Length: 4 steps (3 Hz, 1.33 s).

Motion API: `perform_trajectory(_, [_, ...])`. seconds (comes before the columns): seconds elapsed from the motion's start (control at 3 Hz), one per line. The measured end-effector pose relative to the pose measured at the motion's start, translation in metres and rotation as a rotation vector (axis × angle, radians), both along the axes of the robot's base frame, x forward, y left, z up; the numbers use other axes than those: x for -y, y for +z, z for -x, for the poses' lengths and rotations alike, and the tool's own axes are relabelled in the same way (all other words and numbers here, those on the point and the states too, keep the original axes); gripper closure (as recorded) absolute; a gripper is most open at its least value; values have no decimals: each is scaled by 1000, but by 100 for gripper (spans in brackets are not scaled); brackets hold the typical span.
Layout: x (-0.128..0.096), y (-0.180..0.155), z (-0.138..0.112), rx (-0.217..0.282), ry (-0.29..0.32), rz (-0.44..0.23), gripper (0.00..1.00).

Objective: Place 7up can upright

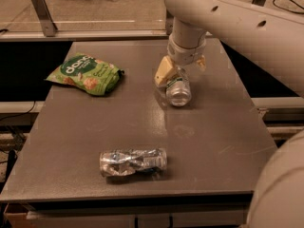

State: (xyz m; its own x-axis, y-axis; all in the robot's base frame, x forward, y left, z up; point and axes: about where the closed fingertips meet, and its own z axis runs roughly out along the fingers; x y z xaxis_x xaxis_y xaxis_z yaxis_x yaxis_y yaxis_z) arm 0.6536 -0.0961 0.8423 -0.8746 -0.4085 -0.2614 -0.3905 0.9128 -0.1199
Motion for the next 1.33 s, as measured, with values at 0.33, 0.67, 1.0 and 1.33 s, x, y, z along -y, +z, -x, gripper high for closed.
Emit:
perform_trajectory(0.33, [5,-8,-5,-9,-50,6,41])
perform_trajectory(0.67, [5,-5,-7,3,-67,-3,64])
perform_trajectory(1.0, [0,12,-10,58,-32,-37,87])
perform_trajectory(1.33, [-6,39,-16,137,49,-96,100])
